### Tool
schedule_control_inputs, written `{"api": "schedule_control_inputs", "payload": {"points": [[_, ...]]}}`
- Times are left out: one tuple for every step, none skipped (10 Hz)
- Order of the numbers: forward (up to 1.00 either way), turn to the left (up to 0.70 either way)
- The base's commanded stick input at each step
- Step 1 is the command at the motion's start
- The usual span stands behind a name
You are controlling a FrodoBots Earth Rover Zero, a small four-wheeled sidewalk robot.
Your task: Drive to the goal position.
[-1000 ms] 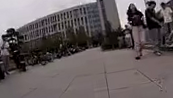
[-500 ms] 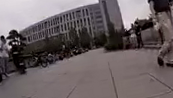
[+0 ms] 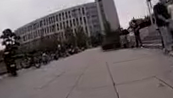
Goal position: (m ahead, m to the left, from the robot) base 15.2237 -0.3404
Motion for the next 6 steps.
{"api": "schedule_control_inputs", "payload": {"points": [[0.7, -0.14], [0.7, -0.14], [0.7, -0.14], [0.7, -0.14], [0.7, -0.14], [0.7, -0.14]]}}
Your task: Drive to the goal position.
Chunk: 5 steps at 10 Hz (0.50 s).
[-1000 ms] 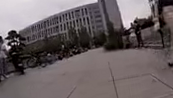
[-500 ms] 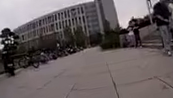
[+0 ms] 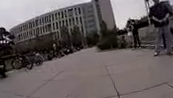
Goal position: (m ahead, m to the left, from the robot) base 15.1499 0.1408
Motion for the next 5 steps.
{"api": "schedule_control_inputs", "payload": {"points": [[0.7, -0.14], [0.7, -0.14], [0.7, -0.14], [0.7, -0.14], [0.7, -0.14]]}}
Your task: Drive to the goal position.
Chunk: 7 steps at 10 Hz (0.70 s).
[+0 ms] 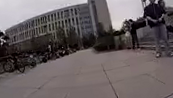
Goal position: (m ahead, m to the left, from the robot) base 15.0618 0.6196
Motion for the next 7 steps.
{"api": "schedule_control_inputs", "payload": {"points": [[0.7, -0.14], [0.7, -0.14], [0.7, -0.14], [0.7, -0.14], [0.7, -0.13], [0.7, -0.12], [0.7, -0.12]]}}
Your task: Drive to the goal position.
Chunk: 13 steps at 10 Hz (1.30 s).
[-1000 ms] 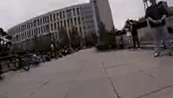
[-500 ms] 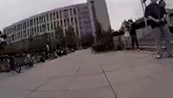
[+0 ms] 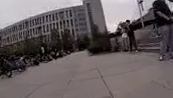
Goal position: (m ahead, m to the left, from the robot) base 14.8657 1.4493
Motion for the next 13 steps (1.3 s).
{"api": "schedule_control_inputs", "payload": {"points": [[0.7, -0.12], [0.7, -0.12], [0.7, -0.13], [0.7, -0.14], [0.7, -0.14], [0.7, -0.14], [0.7, -0.14], [0.7, -0.14], [0.7, -0.12], [0.7, -0.11], [0.7, -0.1], [0.7, -0.06], [0.7, -0.01]]}}
